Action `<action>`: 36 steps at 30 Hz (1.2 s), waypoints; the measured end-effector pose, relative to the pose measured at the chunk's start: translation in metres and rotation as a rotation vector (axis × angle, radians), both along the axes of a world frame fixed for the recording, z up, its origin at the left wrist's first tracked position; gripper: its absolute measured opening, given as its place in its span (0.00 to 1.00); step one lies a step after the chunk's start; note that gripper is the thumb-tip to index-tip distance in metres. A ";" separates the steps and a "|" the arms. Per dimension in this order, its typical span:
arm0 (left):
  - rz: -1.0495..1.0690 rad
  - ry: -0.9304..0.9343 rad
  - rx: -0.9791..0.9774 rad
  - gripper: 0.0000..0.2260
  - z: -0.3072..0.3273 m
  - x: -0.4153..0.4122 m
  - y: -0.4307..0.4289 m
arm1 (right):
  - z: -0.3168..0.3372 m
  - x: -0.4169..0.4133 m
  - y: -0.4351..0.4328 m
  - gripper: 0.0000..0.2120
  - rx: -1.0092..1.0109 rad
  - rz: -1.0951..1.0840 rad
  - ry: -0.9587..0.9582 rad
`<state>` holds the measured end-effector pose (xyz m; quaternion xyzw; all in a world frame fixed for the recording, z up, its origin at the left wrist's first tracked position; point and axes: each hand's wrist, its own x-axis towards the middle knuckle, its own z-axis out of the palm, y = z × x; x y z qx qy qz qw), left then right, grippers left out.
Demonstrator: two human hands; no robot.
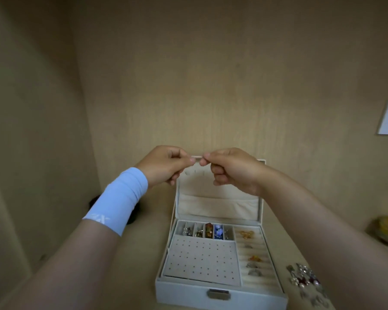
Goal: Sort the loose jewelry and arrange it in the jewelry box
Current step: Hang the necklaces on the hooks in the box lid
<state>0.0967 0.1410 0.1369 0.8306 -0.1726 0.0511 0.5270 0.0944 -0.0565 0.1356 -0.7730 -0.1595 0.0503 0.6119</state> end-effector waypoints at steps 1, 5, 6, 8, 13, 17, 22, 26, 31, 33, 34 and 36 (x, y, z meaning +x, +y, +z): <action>0.031 -0.001 -0.004 0.07 -0.007 0.003 0.002 | -0.004 0.003 0.004 0.12 -0.025 -0.055 -0.019; 0.242 -0.022 -0.007 0.09 -0.040 0.022 0.005 | -0.029 0.023 0.029 0.10 -0.176 -0.280 -0.180; 0.303 -0.032 -0.007 0.10 -0.047 0.027 0.003 | -0.037 0.030 0.034 0.09 -0.182 -0.335 -0.231; 0.406 -0.046 -0.034 0.12 -0.057 0.036 0.002 | -0.049 0.042 0.044 0.06 -0.167 -0.463 -0.322; 0.520 0.002 -0.073 0.20 -0.063 0.048 -0.002 | -0.059 0.056 0.066 0.04 -0.189 -0.681 -0.436; 0.509 0.038 -0.063 0.23 -0.065 0.053 -0.003 | -0.066 0.063 0.071 0.04 -0.252 -0.766 -0.462; 0.484 0.068 -0.005 0.21 -0.069 0.054 -0.003 | -0.070 0.062 0.067 0.04 -0.346 -0.782 -0.465; 0.393 0.140 0.051 0.16 -0.075 0.045 0.003 | -0.079 0.055 0.063 0.04 -0.415 -0.726 -0.437; 0.099 0.239 -0.123 0.09 -0.078 0.030 0.005 | -0.087 0.036 0.057 0.12 -0.343 -0.506 -0.208; 0.014 0.239 -0.153 0.09 -0.077 0.024 0.003 | -0.084 0.022 0.056 0.13 -0.194 -0.382 -0.007; -0.002 0.219 -0.139 0.09 -0.076 0.022 0.002 | -0.082 0.016 0.055 0.12 -0.134 -0.302 0.095; -0.005 0.158 -0.068 0.08 -0.075 0.019 0.001 | -0.081 0.007 0.051 0.09 -0.081 -0.123 0.219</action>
